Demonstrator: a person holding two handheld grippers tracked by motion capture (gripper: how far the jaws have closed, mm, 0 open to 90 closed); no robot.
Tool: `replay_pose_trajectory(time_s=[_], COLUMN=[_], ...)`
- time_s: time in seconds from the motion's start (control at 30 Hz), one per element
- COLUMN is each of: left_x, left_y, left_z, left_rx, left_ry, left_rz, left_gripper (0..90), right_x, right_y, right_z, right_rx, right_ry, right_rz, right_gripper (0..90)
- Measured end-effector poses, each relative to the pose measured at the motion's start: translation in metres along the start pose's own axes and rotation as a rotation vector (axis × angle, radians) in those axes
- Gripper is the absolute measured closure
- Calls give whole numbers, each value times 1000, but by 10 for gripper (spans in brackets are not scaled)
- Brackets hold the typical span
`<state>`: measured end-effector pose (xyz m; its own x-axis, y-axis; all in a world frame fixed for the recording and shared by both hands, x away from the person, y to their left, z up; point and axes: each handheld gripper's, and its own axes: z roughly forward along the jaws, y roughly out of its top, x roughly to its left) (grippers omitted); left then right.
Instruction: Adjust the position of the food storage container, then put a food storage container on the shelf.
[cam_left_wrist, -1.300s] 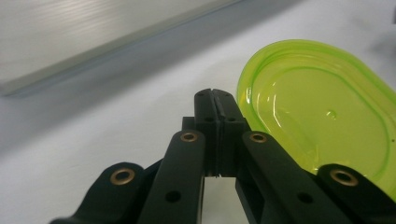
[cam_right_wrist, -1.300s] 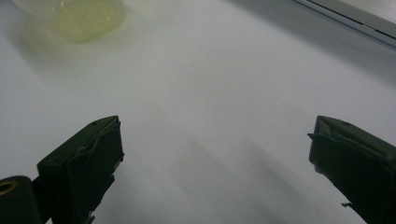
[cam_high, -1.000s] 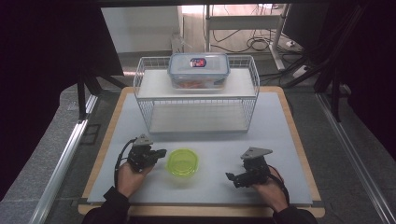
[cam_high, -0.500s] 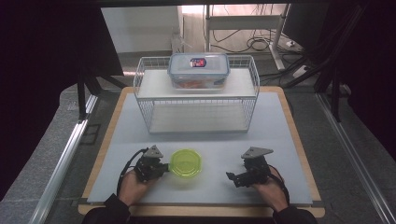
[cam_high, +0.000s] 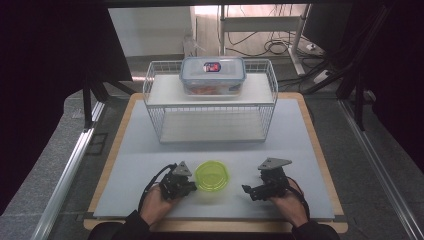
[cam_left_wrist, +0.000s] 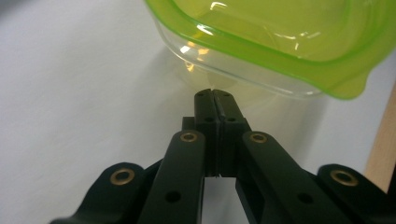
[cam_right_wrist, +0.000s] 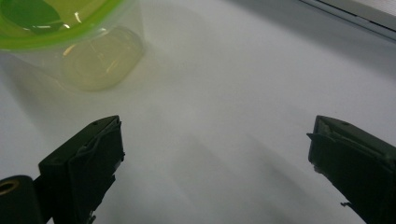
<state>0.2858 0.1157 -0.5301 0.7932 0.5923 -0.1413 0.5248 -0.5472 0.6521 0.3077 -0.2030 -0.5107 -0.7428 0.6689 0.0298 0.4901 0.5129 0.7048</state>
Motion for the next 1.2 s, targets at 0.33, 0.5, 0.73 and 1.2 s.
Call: replay_pose_trajectory(time_s=[0.33, 0.5, 0.73, 1.2], left_x=[5, 9, 8, 11], left_y=[-4, -12, -23, -38], left_z=[-18, -34, -44, -43], left_rx=[-35, -97, -142, -157], left_ry=[91, 125, 121, 127], left_rz=[-12, -38, -51, -27], left_gripper=[749, 541, 284, 84], right_x=[1, 1, 0, 2], right_y=[0, 1, 1, 5], right_z=[0, -1, -3, -6], right_rx=[-2, -16, -31, -70], right_ry=[5, 20, 31, 9], right_rz=[5, 17, 27, 28], right_gripper=[33, 46, 47, 3])
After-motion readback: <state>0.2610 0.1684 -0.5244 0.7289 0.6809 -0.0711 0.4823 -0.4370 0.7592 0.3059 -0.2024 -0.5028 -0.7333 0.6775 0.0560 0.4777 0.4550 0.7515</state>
